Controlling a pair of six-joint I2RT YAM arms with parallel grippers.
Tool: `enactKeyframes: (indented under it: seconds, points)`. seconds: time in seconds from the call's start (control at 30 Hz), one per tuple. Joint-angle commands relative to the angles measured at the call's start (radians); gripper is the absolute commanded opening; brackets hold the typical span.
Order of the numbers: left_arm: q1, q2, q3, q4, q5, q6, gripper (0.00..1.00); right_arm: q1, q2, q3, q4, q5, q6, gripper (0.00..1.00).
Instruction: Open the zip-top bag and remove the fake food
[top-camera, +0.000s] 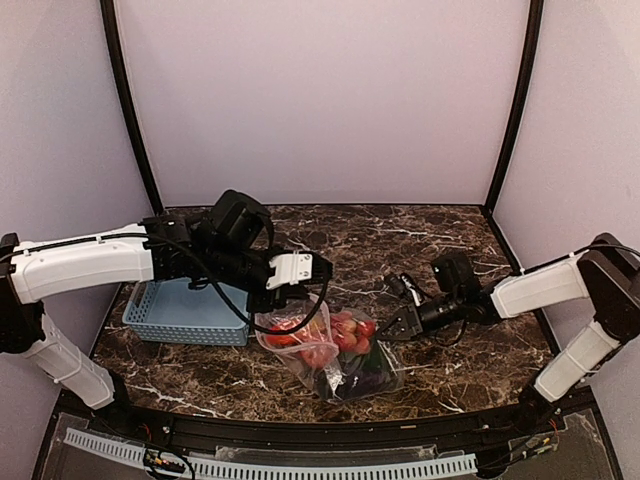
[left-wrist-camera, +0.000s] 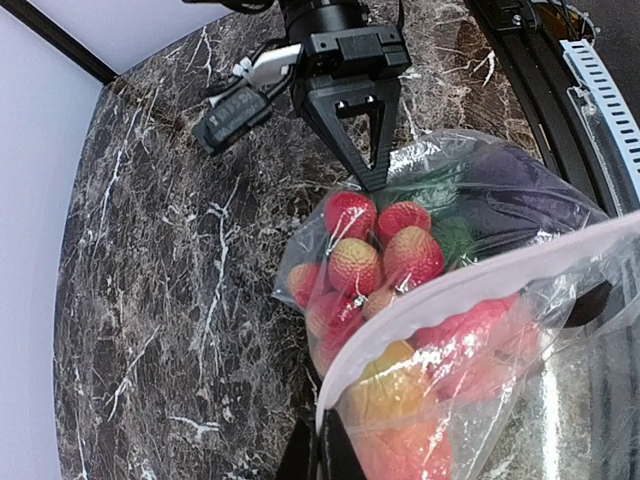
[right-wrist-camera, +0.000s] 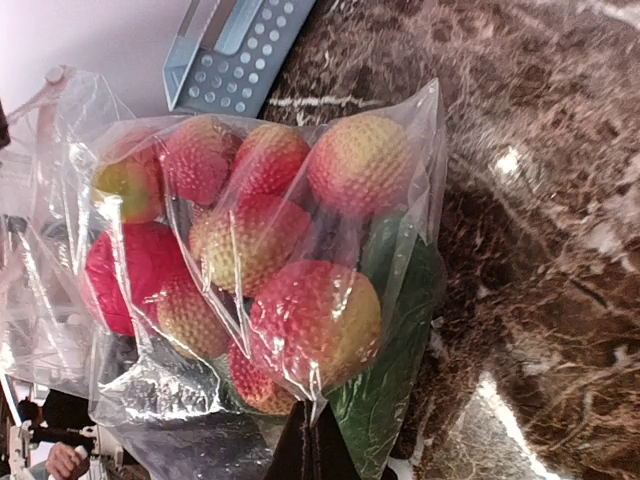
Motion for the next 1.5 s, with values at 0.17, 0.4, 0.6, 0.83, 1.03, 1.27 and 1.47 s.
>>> enactKeyframes:
  seconds: [0.17,0.4,0.6,0.83,1.03,1.27,1.47]
  points:
    - [-0.006,-0.021,-0.055,0.149,-0.054,0.028,0.01,-0.197,-0.218,0.024,-0.116,0.19,-0.087,0.0]
    - [-0.006,0.072,-0.106,0.432,-0.042,0.036,0.01,-0.327,-0.189,0.088,-0.206,0.305,-0.193,0.0]
    - [-0.007,0.197,-0.09,0.583,-0.052,0.052,0.01,-0.389,-0.171,0.169,-0.273,0.453,-0.265,0.0]
    - [-0.007,0.265,-0.11,0.712,-0.101,0.121,0.01,-0.395,-0.142,0.231,-0.333,0.404,-0.305,0.32]
    - [-0.007,0.266,-0.142,0.765,-0.115,0.117,0.02,-0.373,-0.233,0.247,-0.359,0.278,-0.334,0.56]
    - [-0.008,0.215,-0.171,0.754,-0.156,0.042,0.32,-0.258,-0.275,0.338,-0.453,0.202,-0.378,0.66]
    - [-0.008,0.106,-0.228,0.727,-0.235,-0.061,0.49,-0.11,-0.243,0.462,-0.559,0.259,-0.418,0.68]
